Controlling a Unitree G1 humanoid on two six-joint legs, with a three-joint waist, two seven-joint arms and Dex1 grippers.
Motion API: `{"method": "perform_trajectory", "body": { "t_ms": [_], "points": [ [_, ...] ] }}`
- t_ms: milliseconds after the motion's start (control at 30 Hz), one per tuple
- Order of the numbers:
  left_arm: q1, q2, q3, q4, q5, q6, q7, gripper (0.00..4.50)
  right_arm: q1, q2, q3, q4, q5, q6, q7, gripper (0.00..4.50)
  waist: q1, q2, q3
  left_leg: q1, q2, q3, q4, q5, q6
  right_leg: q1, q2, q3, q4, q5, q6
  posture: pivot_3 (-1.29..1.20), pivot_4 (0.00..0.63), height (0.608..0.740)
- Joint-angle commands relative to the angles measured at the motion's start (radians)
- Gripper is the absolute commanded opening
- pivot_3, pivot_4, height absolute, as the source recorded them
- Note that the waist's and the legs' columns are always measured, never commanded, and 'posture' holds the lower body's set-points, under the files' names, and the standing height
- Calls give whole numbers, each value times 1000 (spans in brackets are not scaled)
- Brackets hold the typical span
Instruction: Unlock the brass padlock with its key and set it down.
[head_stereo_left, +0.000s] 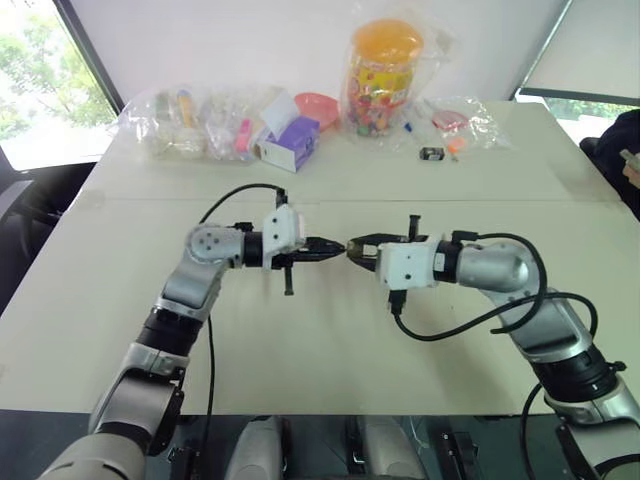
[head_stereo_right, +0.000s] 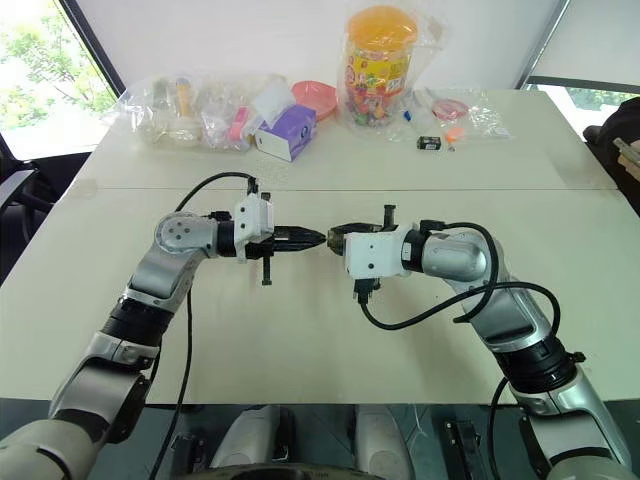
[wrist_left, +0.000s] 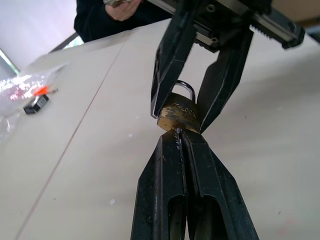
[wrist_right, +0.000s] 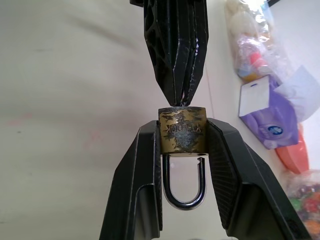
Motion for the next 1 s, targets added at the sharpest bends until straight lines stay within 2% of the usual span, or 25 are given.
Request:
{"method": "perform_trajectory", "body": {
  "t_ms": [33,100,200,267,367,467,500,567,667,900,1000],
  "points": [
    [1,10,7,-38,-50,172,5,46,-25,14,5,-78,27,-23,5,702,0,0,0,0,0,0,0,0,0,0,0,0,0,0,0,0,150,740],
    [-1,22,17,-70,-113,338,2,46,-29,7,9,-72,11,-43,3,702,0,0,0,0,0,0,0,0,0,0,0,0,0,0,0,0,150,740],
    [-29,76,82,-183,-427,832,-54,46,-25,3,12,-65,-2,-60,-2,702,-5,0,0,0,0,0,0,0,0,0,1,0,0,0,0,0,150,740],
    [-54,74,133,-186,-533,986,-33,46,-22,-2,15,-59,-9,-73,-5,702,-6,0,0,-1,1,-1,0,0,0,-1,1,0,1,0,0,0,150,740],
    [-67,59,188,-171,-614,1128,15,46,-18,-11,20,-52,-24,-98,-11,702,-4,0,0,0,1,-1,0,0,0,-1,1,0,1,0,0,0,150,740],
    [-51,54,196,-179,-612,1144,35,46,-17,-13,20,-50,-25,-106,-14,702,0,0,0,0,0,-1,0,0,0,0,0,0,1,0,0,0,150,740],
    [-50,49,201,-180,-611,1148,47,283,-16,-12,18,-51,-22,-104,-13,702,0,0,0,-1,0,-1,0,0,0,0,0,0,1,0,0,0,150,740],
    [-50,45,202,-184,-608,1150,59,934,-16,-11,17,-53,-21,-102,-13,702,0,0,0,-1,0,-1,0,0,0,0,0,0,1,0,0,0,150,740],
    [-51,45,202,-186,-610,1149,60,2318,-17,-11,17,-51,-22,-102,-13,702,-1,0,0,-1,0,-1,0,0,0,0,0,0,1,0,0,0,150,740],
    [-50,39,186,-174,-589,1124,75,2318,-21,-10,17,-51,-23,-102,-12,702,-2,0,0,0,0,-1,0,0,-1,0,0,0,1,0,0,0,150,740],
    [-50,14,160,-134,-521,1058,125,2318,-23,-7,16,-57,-22,-95,-13,702,1,0,0,0,0,-1,0,0,-1,0,0,0,1,0,0,0,150,740]
  ]
}}
